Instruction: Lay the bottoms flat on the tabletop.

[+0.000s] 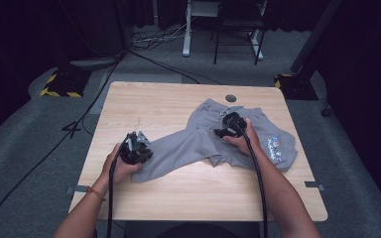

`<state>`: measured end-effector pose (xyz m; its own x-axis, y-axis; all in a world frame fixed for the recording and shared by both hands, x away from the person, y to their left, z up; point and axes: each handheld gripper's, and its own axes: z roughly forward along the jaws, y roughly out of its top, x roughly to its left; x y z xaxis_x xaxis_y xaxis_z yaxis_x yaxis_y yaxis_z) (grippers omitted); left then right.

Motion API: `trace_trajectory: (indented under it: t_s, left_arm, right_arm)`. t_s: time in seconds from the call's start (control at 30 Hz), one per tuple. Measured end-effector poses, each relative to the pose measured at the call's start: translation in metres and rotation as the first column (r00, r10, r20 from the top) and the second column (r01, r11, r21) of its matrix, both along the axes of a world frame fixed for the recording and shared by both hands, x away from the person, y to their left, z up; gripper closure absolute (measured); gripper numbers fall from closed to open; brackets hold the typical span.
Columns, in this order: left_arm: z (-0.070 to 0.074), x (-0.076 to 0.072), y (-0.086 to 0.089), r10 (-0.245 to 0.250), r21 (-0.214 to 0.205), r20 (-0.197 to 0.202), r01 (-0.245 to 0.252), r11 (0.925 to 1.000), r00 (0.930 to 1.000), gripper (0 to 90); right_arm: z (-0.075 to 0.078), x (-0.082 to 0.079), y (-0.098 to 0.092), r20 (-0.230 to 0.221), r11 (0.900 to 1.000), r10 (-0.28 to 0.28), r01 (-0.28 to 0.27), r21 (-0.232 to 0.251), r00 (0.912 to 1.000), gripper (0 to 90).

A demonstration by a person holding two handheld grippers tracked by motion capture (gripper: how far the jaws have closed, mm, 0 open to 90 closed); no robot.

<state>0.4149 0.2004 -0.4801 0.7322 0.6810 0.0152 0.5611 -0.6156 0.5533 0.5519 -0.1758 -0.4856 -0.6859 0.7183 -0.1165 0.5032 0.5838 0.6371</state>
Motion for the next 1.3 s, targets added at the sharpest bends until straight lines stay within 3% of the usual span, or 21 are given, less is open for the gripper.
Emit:
trace_trajectory:
  t_s: [0.13,0.33,0.43,0.5,0.63,0.7,0.8,0.87,1.0,1.03,1.07,1.17,1.2,1.3]
  left_arm:
    - [-0.001,-0.024,0.011,-0.007,-0.025,-0.009,0.006,0.9997,0.9999,82.9]
    - [-0.001,-0.063,0.012,-0.070,-0.055,-0.043,0.068,0.9962,0.9966,82.4]
    - [0.001,-0.082,0.002,-0.132,-0.032,-0.061,0.130,0.9910,0.9893,81.0]
    - [0.004,-0.093,-0.008,-0.180,-0.013,-0.084,0.179,0.9837,0.9802,77.5]
    - [0.011,-0.105,-0.028,-0.233,0.002,-0.053,0.233,0.9724,0.9710,65.2]
    - [0.016,-0.100,-0.037,-0.208,-0.010,-0.013,0.207,0.9782,0.9781,54.0]
    - [0.021,-0.080,-0.047,-0.169,-0.039,0.029,0.170,0.9847,0.9852,48.7]
    - [0.023,-0.063,-0.054,-0.161,-0.050,0.054,0.164,0.9852,0.9855,46.0]
    - [0.024,-0.023,-0.064,-0.099,-0.037,0.119,0.104,0.9939,0.9879,37.4]
    - [0.022,-0.012,-0.066,-0.077,-0.058,0.118,0.084,0.9948,0.9901,35.8]
    - [0.020,0.000,-0.067,-0.061,-0.074,0.090,0.068,0.9949,0.9941,34.3]
    - [0.010,0.029,-0.074,-0.035,-0.066,0.056,0.039,0.9970,0.9978,30.5]
    - [0.006,0.035,-0.077,-0.027,-0.039,0.061,0.029,0.9988,0.9978,30.2]
    - [-0.003,0.050,-0.080,-0.038,-0.045,0.001,0.038,0.9983,0.9993,40.5]
  right_arm:
    - [0.000,0.008,-0.010,-0.006,0.9982,-0.059,0.059,0.008,0.9983,40.1]
    - [0.001,0.015,-0.024,0.010,0.9905,-0.137,0.137,-0.011,0.9906,39.8]
    - [0.001,0.017,-0.026,0.016,0.9864,-0.161,0.162,-0.030,0.9867,39.7]
    - [0.002,0.018,-0.027,0.018,0.9849,-0.169,0.170,-0.034,0.9854,39.6]
    - [0.003,0.015,-0.025,0.033,0.9853,-0.156,0.158,-0.065,0.9872,40.2]
    - [0.003,0.013,-0.025,0.029,0.9861,-0.150,0.152,-0.068,0.9883,40.7]
    - [0.003,0.010,-0.025,0.014,0.9892,-0.134,0.135,-0.058,0.9909,41.0]
    - [0.004,0.007,-0.025,0.014,0.9904,-0.120,0.121,-0.067,0.9926,41.0]
    - [0.005,0.000,-0.024,0.010,0.9933,-0.079,0.080,-0.083,0.9968,41.0]
    - [0.005,-0.002,-0.024,0.007,0.9943,-0.066,0.066,-0.084,0.9978,40.8]
    - [0.005,-0.004,-0.024,0.004,0.9950,-0.055,0.055,-0.084,0.9985,40.8]
    - [0.005,-0.010,-0.026,0.003,0.9964,-0.034,0.034,-0.077,0.9994,40.8]
    - [0.005,-0.011,-0.027,0.000,0.9969,-0.029,0.029,-0.073,0.9996,40.8]
    - [0.004,-0.016,-0.029,-0.012,0.9984,-0.004,0.003,-0.056,0.9999,41.1]
